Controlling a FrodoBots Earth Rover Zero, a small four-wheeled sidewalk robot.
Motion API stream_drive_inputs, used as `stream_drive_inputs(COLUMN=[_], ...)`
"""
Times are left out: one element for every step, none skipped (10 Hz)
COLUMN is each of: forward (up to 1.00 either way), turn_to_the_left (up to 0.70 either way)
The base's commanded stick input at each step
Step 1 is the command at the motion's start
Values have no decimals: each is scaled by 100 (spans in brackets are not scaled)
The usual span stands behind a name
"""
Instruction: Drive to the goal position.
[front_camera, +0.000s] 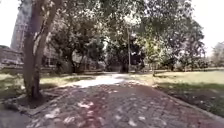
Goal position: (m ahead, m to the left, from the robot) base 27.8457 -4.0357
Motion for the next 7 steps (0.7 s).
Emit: stream_drive_inputs(forward=[70, 70, 70, 70, 70, 70, 70], turn_to_the_left=[0, 0, 0, 0, 0, 0, 0])
